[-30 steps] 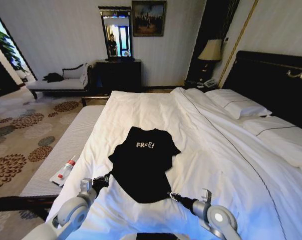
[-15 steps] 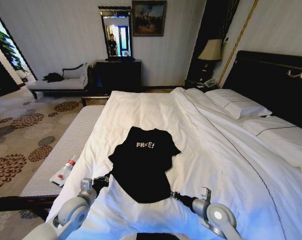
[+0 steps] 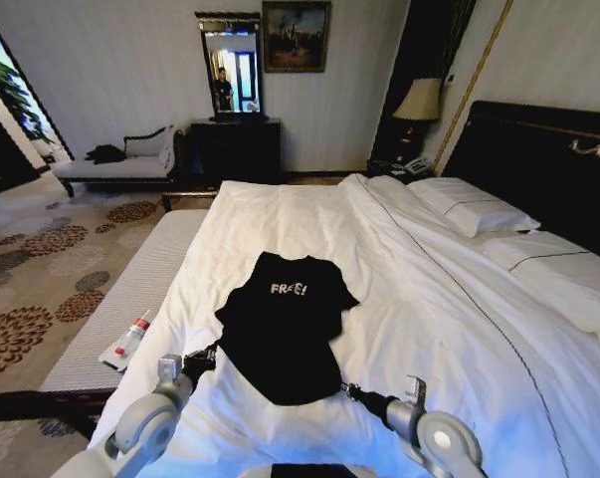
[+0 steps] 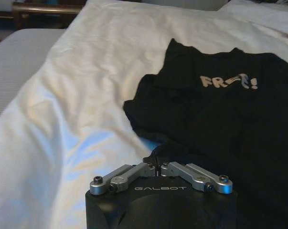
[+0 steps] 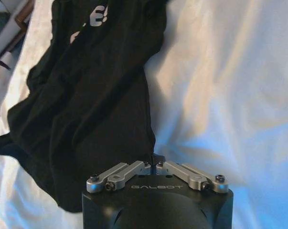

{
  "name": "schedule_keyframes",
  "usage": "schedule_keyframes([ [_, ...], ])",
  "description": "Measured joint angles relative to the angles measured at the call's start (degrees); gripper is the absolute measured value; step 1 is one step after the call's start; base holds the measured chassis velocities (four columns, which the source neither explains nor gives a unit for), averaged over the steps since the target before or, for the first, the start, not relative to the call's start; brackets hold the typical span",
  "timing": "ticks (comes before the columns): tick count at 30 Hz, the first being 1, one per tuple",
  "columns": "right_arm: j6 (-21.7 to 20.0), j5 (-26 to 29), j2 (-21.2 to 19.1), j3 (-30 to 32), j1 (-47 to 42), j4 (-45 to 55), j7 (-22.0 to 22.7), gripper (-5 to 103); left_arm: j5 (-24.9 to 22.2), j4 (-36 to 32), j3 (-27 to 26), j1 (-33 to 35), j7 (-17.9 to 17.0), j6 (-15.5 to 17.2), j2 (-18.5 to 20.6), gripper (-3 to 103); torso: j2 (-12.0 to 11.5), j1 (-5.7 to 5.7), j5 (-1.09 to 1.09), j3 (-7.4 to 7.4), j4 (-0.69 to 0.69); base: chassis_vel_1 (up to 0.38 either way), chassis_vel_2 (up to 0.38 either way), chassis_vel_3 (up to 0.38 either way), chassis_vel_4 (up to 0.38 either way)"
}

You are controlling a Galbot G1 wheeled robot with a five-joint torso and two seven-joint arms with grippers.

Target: Fold the clothes on the bed.

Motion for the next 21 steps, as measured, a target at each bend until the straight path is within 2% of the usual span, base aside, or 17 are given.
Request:
schedule_keyframes([
  [3, -0.44, -1.30, -0.18, 1.31, -3.10, 2.65, 1.77, 0, 1.75, -2.61, -2.54, 5.50, -2.37, 0.27, -1.37, 0, 0.00, 0.00, 0.00, 0.00, -0.01, 0.000, 0.000, 0.000, 0.000],
  [4, -0.44, -1.30, -0.18, 1.31, -3.10, 2.65, 1.77, 0, 1.75, -2.61, -2.54, 5.50, -2.37, 0.27, -1.37, 0, 0.00, 0.00, 0.00, 0.00, -0.01, 0.000, 0.000, 0.000, 0.000],
  [7, -1.56, -4.88, -0.84, 2.74, -7.17, 4.99, 2.80, 0, 2.70, -5.79, -5.77, 12.60, -3.26, 0.82, -2.57, 0, 0.01, -0.01, 0.00, -0.01, 0.01, 0.000, 0.000, 0.000, 0.000],
  [11, -1.87, -7.42, -1.45, 3.90, -10.36, 7.39, 3.59, 0, 3.06, -8.11, -9.01, 17.61, -3.25, 0.82, -2.97, 0, 0.01, 0.00, 0.00, 0.00, 0.00, 0.000, 0.000, 0.000, 0.000],
  [16, -1.90, -8.70, -1.71, 5.90, -13.38, 11.05, 4.98, 0, 2.99, -9.95, -12.32, 22.06, -3.05, 0.82, -3.71, 0, 0.01, -0.01, 0.00, -0.01, 0.00, 0.000, 0.000, 0.000, 0.000],
  [21, -1.91, -11.31, -1.82, 6.72, -16.67, 13.32, 5.46, 0, 3.26, -10.80, -13.11, 25.32, -3.24, 0.88, -3.96, 0, 0.01, -0.01, -0.01, -0.01, -0.01, 0.000, 0.000, 0.000, 0.000],
])
